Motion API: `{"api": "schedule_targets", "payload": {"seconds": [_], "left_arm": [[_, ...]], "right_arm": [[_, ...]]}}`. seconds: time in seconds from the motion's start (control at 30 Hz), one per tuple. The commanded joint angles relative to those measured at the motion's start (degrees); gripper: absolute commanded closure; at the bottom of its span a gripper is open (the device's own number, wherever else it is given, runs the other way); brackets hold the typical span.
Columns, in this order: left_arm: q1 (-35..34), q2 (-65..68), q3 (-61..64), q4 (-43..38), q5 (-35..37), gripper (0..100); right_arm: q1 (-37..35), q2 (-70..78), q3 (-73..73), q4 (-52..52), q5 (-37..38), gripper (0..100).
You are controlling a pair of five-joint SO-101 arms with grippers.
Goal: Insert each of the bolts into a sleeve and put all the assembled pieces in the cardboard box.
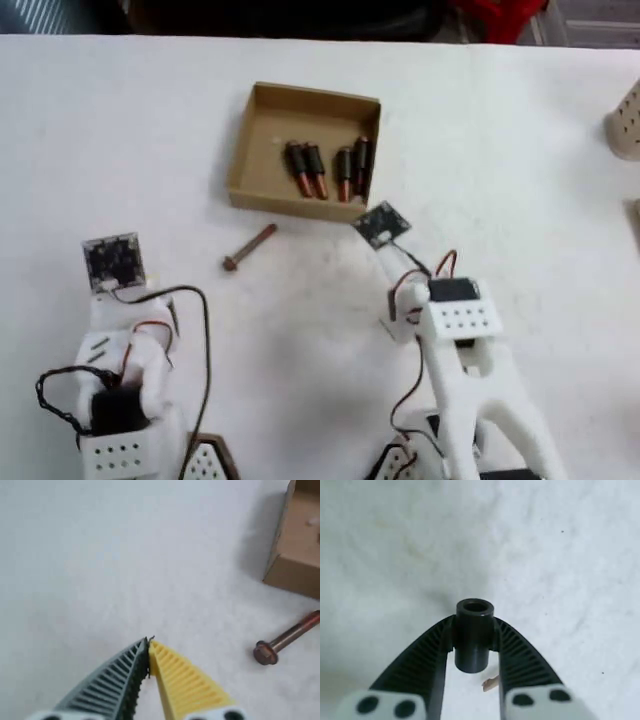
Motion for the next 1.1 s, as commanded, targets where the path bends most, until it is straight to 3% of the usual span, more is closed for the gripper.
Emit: {"api": "schedule_targets", "payload": {"seconds": [0.0, 0.27, 0.47, 0.6, 0.9, 1.07], "left_arm": [[4.88, 2.59, -8.62, -1.93, 2.99, 98], [10.95, 35.74, -32.35, -1.85, 11.96, 98], [18.33, 53.41, -45.8, -2.37, 19.43, 98], [23.25, 64.57, -48.26, -8.44, 23.47, 97], [23.87, 88.92, -48.44, -26.29, 29.01, 98], [24.66, 97.98, -53.27, -28.4, 29.01, 98]], "right_arm": [[0.84, -3.38, 0.26, -0.66, -0.53, 98.1], [0.84, -3.38, 0.35, -0.84, -0.53, 98.1], [0.57, -3.38, 1.14, -1.01, -0.53, 98.1], [0.75, -3.38, 1.23, -1.01, -0.53, 98.1], [0.57, -3.74, 1.23, -1.01, -0.53, 98.1], [0.48, -3.47, 1.23, -1.01, -0.53, 98.1]]}}
